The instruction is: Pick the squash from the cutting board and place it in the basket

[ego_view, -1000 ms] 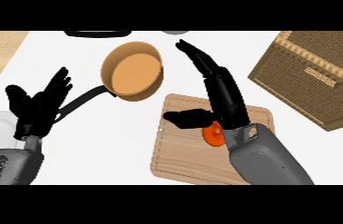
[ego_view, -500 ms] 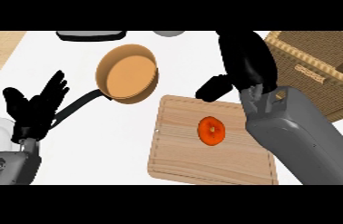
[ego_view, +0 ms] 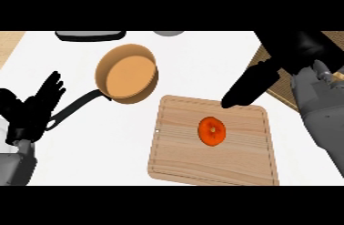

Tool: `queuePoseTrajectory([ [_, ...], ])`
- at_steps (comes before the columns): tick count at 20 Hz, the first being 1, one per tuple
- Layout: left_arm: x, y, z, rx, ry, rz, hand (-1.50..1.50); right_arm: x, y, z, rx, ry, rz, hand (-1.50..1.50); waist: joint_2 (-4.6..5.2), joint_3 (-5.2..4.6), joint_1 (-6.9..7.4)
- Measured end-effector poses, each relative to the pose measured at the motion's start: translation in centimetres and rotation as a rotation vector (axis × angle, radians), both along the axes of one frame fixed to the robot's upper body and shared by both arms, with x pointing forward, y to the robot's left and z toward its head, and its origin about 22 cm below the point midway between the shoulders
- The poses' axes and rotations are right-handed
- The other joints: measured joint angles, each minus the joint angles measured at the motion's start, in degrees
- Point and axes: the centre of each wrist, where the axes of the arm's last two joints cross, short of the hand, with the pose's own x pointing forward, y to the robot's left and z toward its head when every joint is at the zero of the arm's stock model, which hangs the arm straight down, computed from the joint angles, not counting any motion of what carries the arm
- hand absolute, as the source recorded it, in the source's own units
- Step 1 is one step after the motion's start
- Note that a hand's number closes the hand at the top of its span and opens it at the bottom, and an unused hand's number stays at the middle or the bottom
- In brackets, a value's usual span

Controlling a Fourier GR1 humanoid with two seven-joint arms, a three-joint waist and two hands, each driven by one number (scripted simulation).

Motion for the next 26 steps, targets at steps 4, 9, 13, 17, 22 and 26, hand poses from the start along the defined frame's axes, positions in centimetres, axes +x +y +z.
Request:
queuePoseTrajectory([
  [4,0.3,0.0,0.2,-0.004,-0.005,0.003,0.0,-1.7,-1.8,0.9,0.066,0.041,0.057,-1.5,0.09,0.05,-0.33],
  [9,0.2,0.3,-0.2,0.002,-0.01,0.006,0.0,-5.4,-4.3,0.2,0.115,0.018,0.075,-1.5,0.29,0.09,-0.24],
  [13,0.0,0.0,-0.5,0.001,-0.012,-0.001,0.0,-8.1,-5.6,-1.5,0.136,-0.01,0.063,-1.5,0.48,0.11,0.28],
  [17,-0.1,-0.1,-0.8,0.002,-0.017,-0.004,0.0,-9.5,-5.9,-4.3,0.127,-0.007,0.03,-1.5,0.7,0.12,0.84],
  [22,0.5,-0.8,-0.3,0.004,-0.017,-0.015,0.0,-9.7,-5.0,-8.4,0.135,-0.028,-0.027,-1.5,0.88,0.13,1.32],
  [26,0.6,-0.7,-0.3,0.001,-0.021,-0.029,0.0,-9.6,-4.7,-12.2,0.164,-0.049,-0.065,-1.5,0.93,0.15,1.49],
])
